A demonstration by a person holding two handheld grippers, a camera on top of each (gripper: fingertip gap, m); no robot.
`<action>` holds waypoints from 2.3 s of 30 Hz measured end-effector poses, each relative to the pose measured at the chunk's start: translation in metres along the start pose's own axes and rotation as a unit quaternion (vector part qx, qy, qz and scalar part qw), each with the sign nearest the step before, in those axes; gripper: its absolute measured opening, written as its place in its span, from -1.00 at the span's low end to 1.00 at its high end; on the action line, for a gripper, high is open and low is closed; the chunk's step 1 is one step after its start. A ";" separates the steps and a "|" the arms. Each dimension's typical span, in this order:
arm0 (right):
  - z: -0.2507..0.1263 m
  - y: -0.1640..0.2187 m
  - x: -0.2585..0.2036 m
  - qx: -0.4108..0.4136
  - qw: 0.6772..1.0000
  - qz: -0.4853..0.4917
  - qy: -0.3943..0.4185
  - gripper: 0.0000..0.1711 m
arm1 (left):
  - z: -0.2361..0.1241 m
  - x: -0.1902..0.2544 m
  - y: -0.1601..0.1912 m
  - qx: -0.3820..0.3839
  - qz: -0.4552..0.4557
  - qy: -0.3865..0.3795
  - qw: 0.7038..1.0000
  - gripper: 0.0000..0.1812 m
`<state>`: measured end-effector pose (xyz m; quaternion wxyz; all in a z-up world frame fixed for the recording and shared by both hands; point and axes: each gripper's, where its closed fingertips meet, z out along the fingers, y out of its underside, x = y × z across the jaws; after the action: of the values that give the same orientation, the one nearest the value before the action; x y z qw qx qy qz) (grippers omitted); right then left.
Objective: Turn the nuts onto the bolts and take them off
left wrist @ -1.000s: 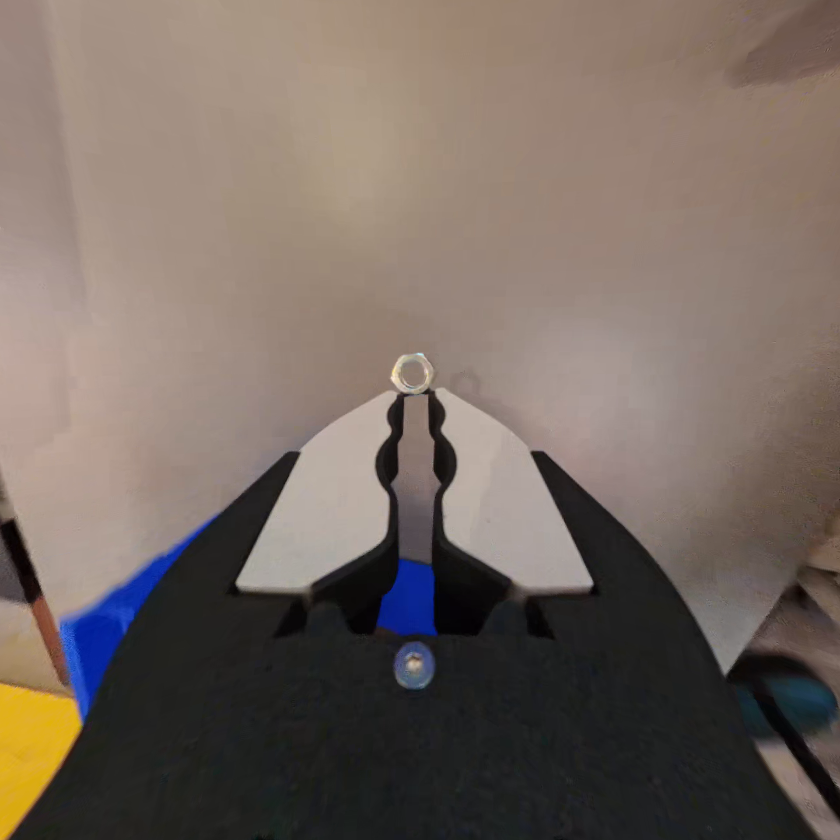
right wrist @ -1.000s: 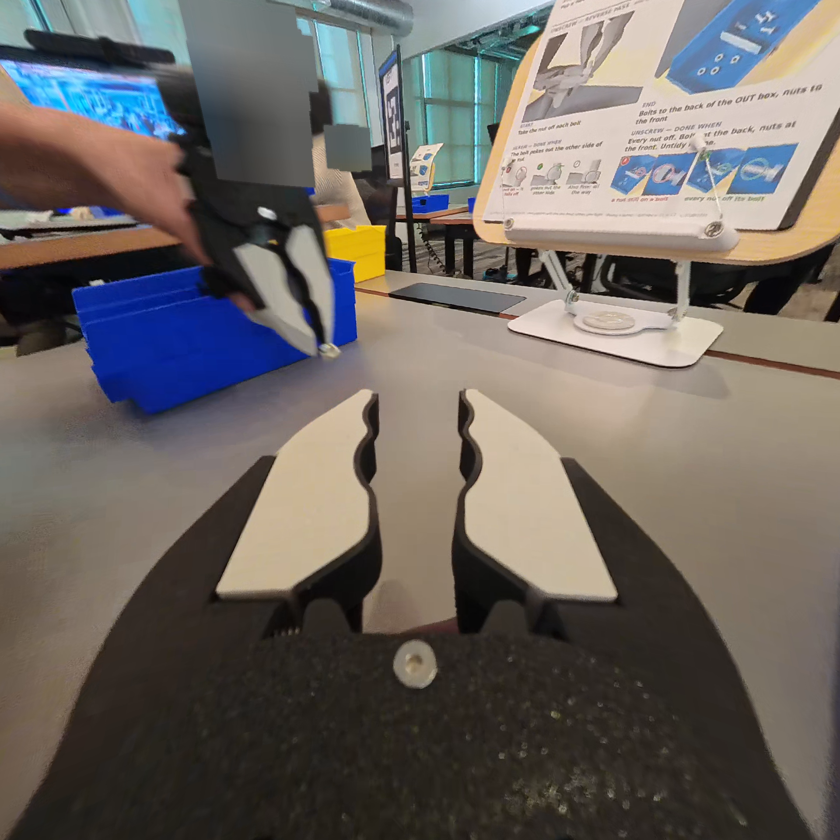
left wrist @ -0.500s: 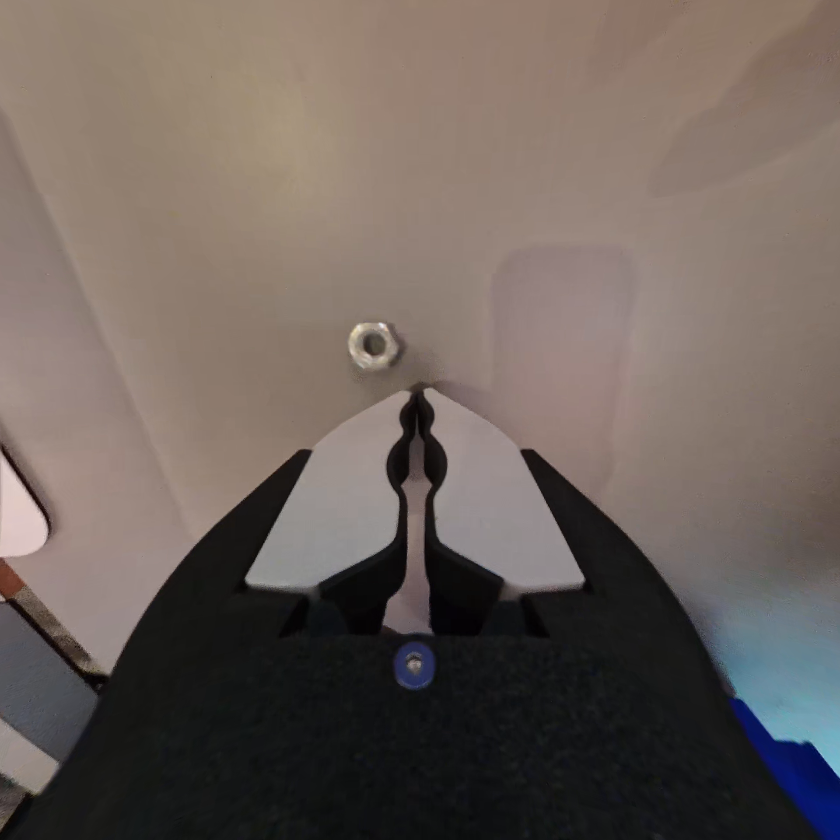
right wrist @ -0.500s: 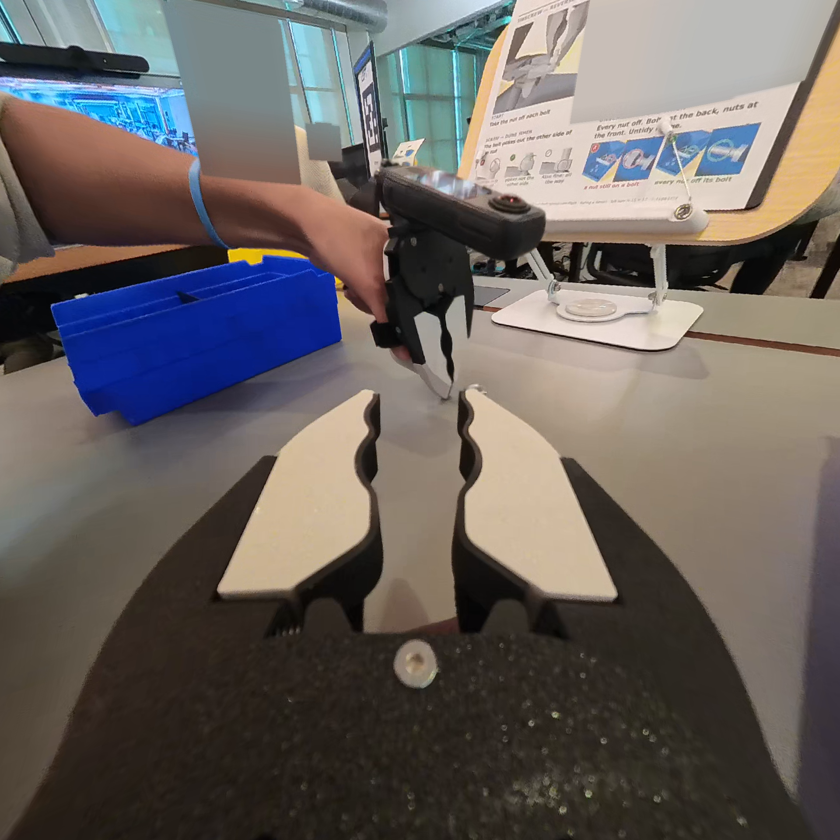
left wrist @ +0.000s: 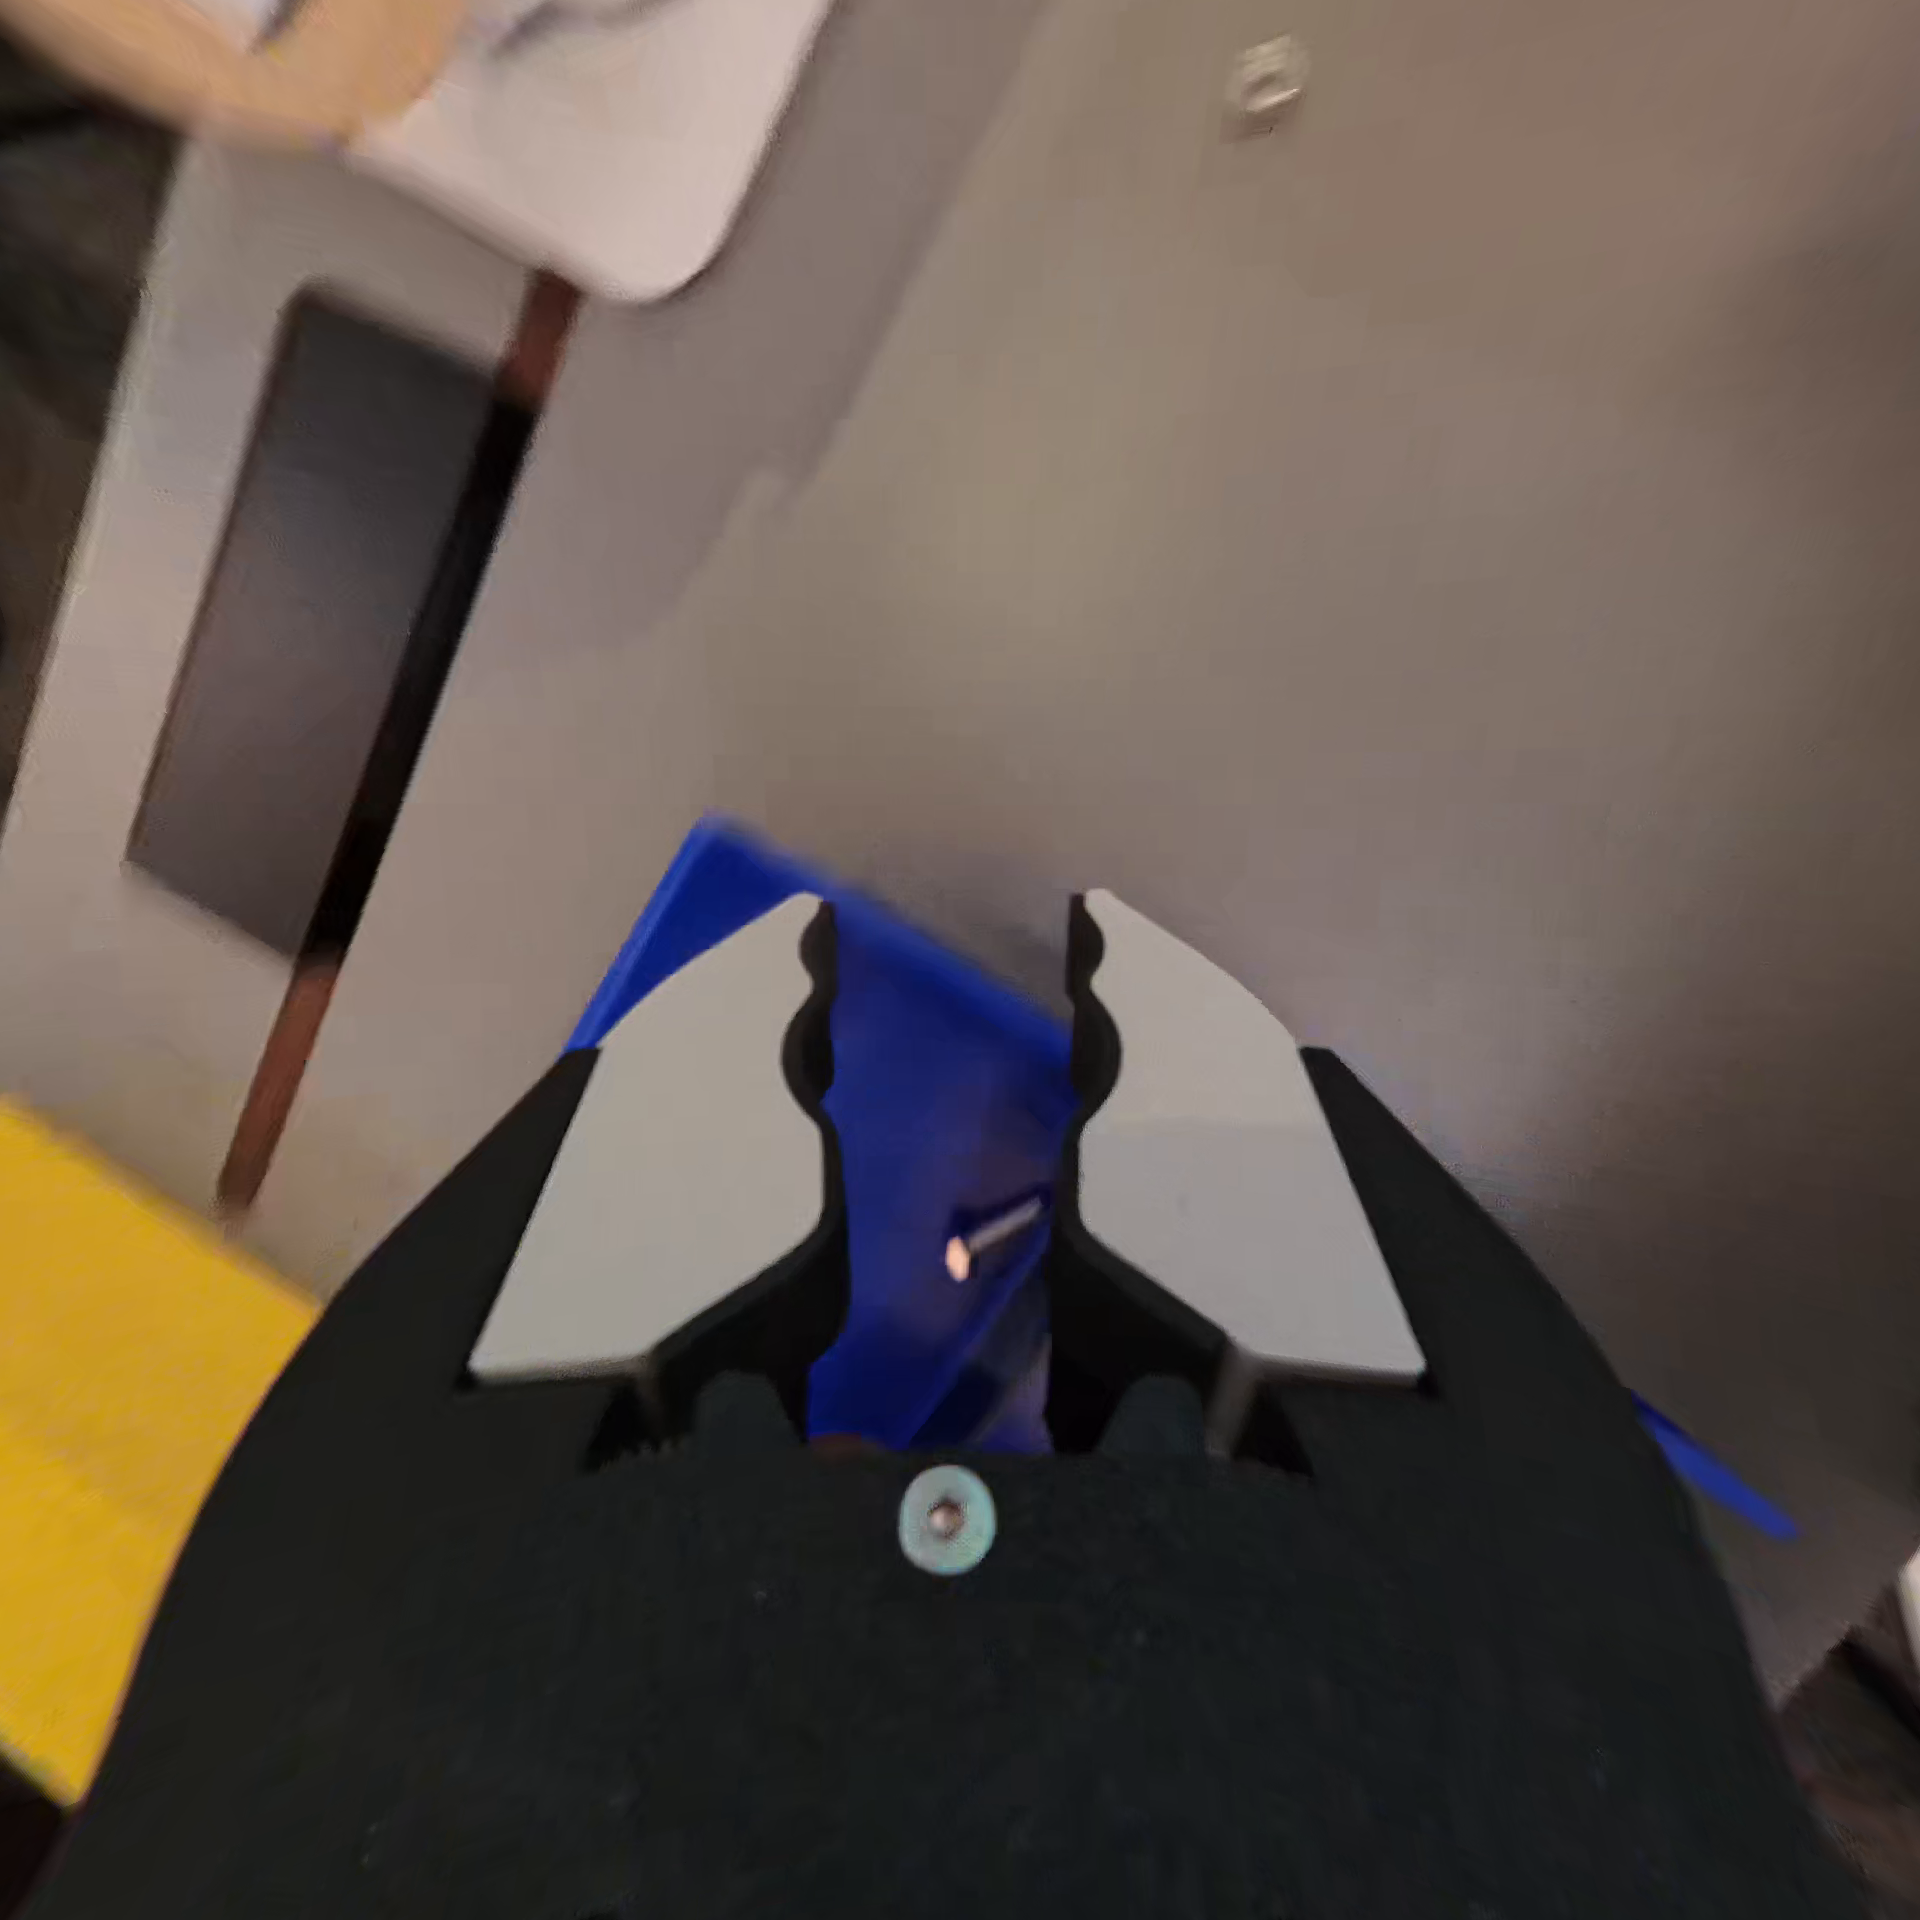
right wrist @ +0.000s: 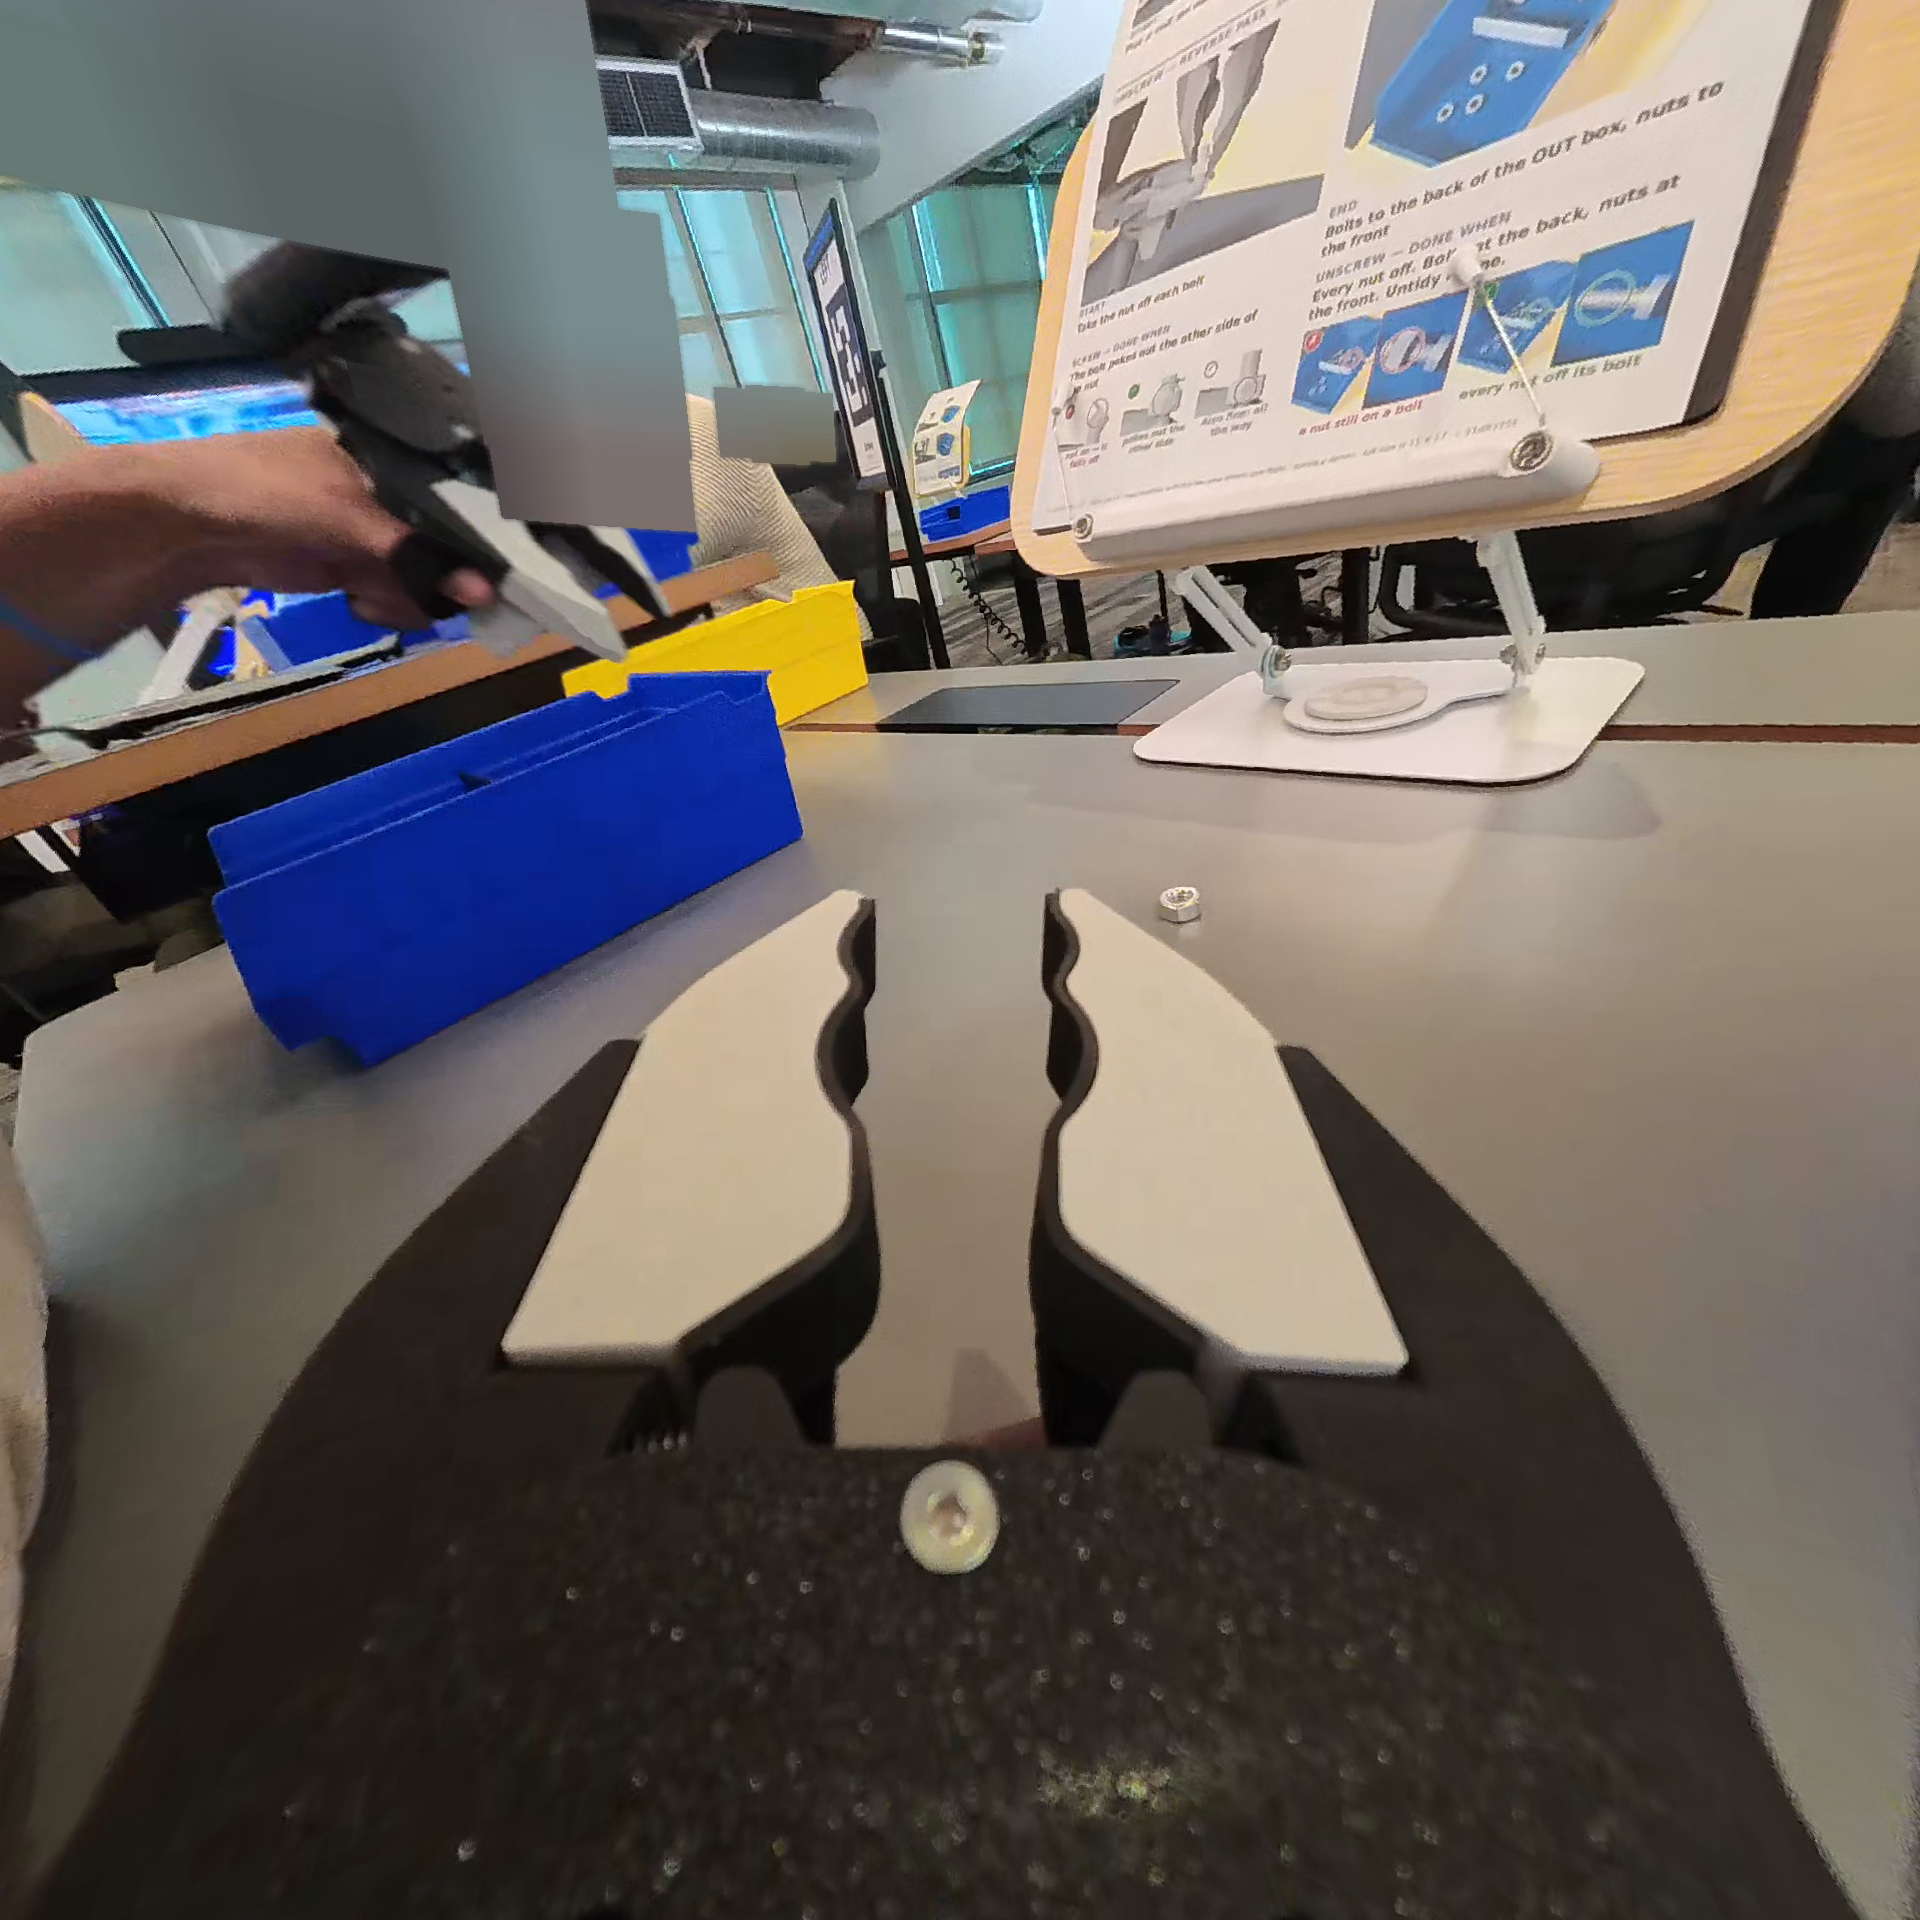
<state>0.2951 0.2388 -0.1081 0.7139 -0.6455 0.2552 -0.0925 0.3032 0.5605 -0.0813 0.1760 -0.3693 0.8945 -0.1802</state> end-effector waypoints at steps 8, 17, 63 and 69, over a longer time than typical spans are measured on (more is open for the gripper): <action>0.002 0.002 -0.005 -0.006 1.000 -0.026 0.001 -0.65 | -0.035 -0.003 0.092 -0.032 -0.019 -0.066 0.997 -0.46; -0.003 -0.003 0.000 0.014 1.000 0.006 -0.007 -0.64 | 0.000 -0.014 0.127 -0.198 0.280 0.144 0.928 -0.53; -0.007 -0.007 0.009 0.032 0.998 0.051 -0.014 -0.63 | 0.062 0.002 0.174 -0.223 0.505 0.275 0.787 -0.80; -0.006 -0.007 0.007 0.030 0.998 0.051 -0.018 -0.63 | 0.064 -0.003 0.169 -0.209 0.490 0.236 0.813 -0.81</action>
<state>0.2999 0.2289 -0.1031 0.7411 -0.6116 0.2720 -0.0525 0.2331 0.6627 -0.2136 -0.0568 0.1436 0.9872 0.0392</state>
